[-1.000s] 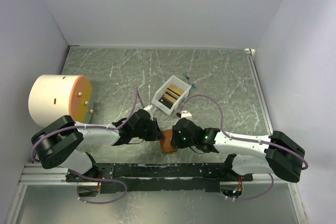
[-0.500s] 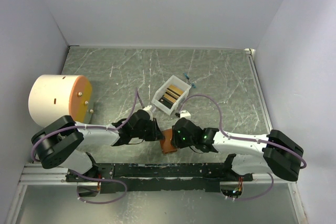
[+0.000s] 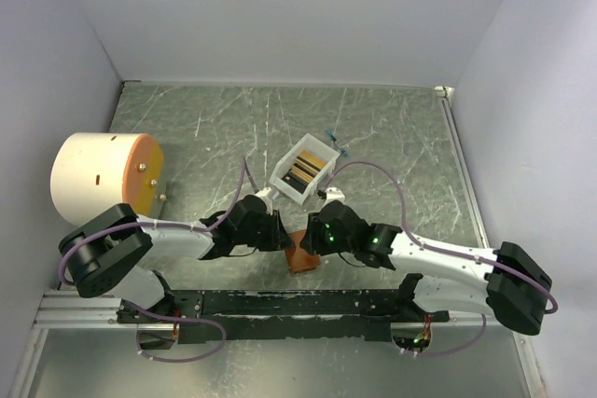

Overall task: Put the credit cards into the card holder
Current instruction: Close the card holder at the center of the board, then reset both arms

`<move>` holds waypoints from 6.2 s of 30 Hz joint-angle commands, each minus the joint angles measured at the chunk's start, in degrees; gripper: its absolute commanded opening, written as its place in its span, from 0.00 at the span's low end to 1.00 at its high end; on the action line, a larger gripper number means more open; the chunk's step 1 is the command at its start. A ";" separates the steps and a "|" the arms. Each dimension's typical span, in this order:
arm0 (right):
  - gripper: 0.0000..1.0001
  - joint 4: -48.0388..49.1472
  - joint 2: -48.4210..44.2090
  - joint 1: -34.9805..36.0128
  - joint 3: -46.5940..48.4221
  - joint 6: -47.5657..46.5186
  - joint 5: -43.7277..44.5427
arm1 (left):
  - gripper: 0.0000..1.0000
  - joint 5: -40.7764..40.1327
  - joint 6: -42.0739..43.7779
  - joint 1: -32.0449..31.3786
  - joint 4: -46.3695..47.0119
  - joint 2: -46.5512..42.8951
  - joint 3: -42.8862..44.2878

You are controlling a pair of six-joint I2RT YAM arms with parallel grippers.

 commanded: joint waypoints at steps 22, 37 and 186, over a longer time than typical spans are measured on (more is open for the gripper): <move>0.22 4.54 1.24 -6.15 -4.87 6.41 -6.82 | 0.28 1.35 2.08 -0.51 -2.90 2.50 1.10; 0.22 7.06 2.83 -6.94 -4.81 5.59 -7.54 | 0.28 2.05 3.40 -0.81 -3.15 2.87 2.22; 1.00 -23.58 -9.24 1.62 26.25 -1.03 23.52 | 1.00 -21.87 15.84 -2.56 -47.16 -44.36 24.92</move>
